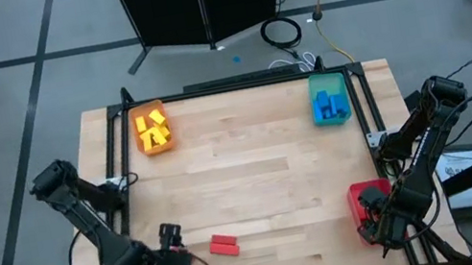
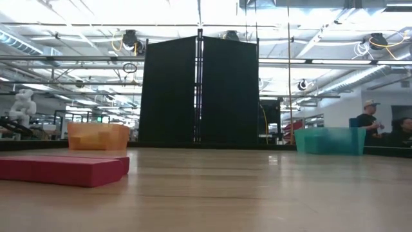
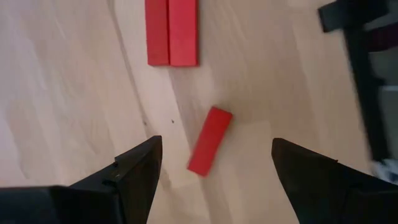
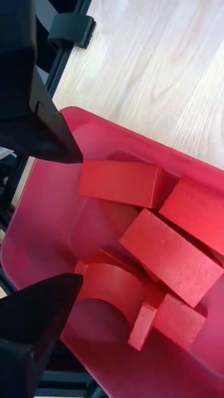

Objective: Sort blocks
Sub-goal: Put the red block into the red bin

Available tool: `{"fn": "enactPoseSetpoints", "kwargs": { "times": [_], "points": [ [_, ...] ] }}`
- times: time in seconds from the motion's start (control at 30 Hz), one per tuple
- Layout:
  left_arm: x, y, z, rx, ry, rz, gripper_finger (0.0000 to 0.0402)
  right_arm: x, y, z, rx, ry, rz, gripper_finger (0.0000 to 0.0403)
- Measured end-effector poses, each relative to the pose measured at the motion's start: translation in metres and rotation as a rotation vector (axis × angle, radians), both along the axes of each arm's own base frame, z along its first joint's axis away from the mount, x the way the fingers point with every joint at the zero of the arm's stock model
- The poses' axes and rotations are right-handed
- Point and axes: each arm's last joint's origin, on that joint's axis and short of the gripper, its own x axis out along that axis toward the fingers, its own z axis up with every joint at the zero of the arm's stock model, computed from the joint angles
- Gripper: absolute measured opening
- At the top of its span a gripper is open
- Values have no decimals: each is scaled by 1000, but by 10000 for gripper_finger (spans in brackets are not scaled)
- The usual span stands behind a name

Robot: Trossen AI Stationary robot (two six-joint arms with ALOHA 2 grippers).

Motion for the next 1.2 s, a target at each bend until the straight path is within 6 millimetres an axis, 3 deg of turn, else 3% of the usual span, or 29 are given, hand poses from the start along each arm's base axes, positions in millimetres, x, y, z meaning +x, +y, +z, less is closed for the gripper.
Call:
{"fn": "enactPoseSetpoints", "kwargs": {
  "times": [0.17,0.5,0.73,0.97,1.2],
  "points": [
    [0,-2,-36,119,25,-47,299,0,0,0,0,-1,-1,290],
    [-12,10,-98,14,105,-49,299,1,1,0,14,-8,-12,290],
    [-14,24,-116,39,110,-91,299,2,4,1,36,-19,-30,290],
    [-2,34,-122,-42,131,-175,298,4,6,1,57,-30,-37,290],
    [7,45,-126,-76,146,-201,254,5,8,2,85,-42,-60,290]
  ]
}}
